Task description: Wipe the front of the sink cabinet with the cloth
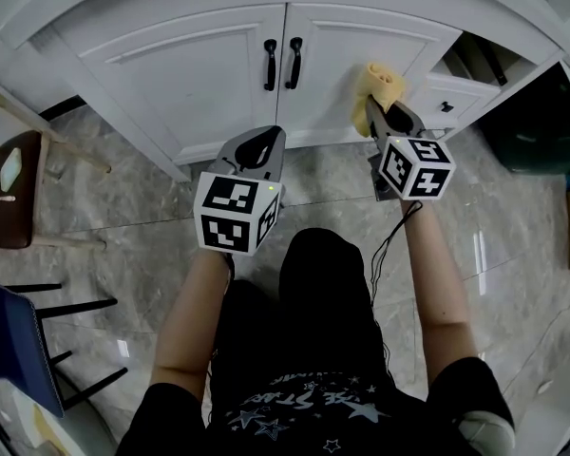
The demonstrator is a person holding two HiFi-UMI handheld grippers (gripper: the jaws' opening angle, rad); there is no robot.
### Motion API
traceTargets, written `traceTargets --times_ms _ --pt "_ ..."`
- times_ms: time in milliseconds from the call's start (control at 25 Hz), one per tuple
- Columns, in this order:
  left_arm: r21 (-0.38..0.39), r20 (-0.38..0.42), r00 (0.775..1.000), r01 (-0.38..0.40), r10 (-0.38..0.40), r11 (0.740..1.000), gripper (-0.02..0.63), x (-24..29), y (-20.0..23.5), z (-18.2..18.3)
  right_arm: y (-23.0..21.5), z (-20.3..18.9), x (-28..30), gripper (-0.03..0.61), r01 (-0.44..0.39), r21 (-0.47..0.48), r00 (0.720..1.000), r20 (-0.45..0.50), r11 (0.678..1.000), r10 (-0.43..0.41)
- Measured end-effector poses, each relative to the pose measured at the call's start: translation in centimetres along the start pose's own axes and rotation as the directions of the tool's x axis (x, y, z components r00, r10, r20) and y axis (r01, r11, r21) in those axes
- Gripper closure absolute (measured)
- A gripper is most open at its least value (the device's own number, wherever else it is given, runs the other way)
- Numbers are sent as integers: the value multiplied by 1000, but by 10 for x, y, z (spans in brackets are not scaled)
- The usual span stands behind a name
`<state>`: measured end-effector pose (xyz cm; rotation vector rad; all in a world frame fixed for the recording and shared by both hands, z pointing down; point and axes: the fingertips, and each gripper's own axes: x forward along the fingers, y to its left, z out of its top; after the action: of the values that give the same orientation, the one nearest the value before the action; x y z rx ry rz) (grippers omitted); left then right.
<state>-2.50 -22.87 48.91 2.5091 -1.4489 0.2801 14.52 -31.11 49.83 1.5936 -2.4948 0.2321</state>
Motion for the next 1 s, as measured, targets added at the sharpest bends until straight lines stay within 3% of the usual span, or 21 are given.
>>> traceTargets --times_ms 160,480,1000 --pt "-1 0 1000 -6 6 1000 598 -6 10 -5 48 -15 16 517 -92 -17 996 -17 996 92" --pt "-29 -14 999 -31 30 999 598 -17 29 -17 103 -50 36 517 -188 -43 980 -82 981 184" --pt "-30 -25 999 -39 39 999 598 -15 40 -24 106 -70 66 517 -168 -38 981 -100 985 164"
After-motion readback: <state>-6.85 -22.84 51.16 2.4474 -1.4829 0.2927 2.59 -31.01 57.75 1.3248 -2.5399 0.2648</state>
